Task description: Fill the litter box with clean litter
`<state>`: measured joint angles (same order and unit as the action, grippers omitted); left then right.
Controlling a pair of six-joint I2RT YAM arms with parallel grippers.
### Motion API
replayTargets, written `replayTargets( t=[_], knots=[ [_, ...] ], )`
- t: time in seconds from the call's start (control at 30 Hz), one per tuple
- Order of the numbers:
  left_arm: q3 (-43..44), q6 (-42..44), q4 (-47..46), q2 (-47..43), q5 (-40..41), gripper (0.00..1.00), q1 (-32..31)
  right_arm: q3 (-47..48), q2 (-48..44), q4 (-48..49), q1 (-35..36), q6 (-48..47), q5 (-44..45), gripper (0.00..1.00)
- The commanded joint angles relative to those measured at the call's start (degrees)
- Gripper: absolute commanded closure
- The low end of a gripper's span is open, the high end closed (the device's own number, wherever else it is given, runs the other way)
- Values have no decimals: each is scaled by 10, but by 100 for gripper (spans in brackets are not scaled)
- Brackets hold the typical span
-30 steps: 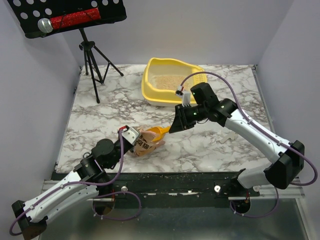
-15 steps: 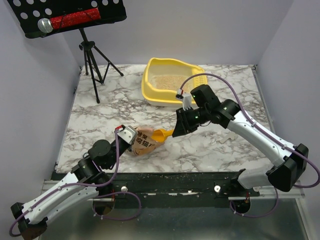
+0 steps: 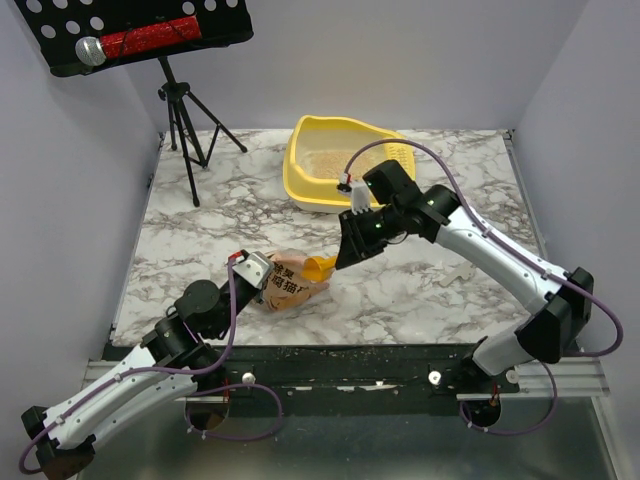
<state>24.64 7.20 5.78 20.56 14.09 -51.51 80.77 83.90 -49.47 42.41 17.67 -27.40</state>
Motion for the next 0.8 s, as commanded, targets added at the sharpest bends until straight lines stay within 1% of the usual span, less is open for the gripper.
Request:
replayTargets(
  t=[0.0,0.2,0.27,0.37,0.43,0.6,0.77],
  knots=[
    [29,-14,-70,-11,-4,100,-3,74,66,-81,22,9,66,99],
    [40,-15,-59,-3,40,100,-3,183,158,-167,48,-9,109,99],
    [44,-17,-42,2,51,100,-3,209,181,-197,55,-17,127,99],
    [46,-19,-38,3,53,100,-3,215,212,-208,60,-20,120,99],
    [47,-21,-36,2,52,100,-3,200,231,-195,61,-16,84,100],
    [44,-18,-38,-4,58,100,-3,114,233,-86,61,6,-35,99],
    [37,-14,-45,-12,47,100,-3,0,180,79,57,60,-114,100]
  ],
)
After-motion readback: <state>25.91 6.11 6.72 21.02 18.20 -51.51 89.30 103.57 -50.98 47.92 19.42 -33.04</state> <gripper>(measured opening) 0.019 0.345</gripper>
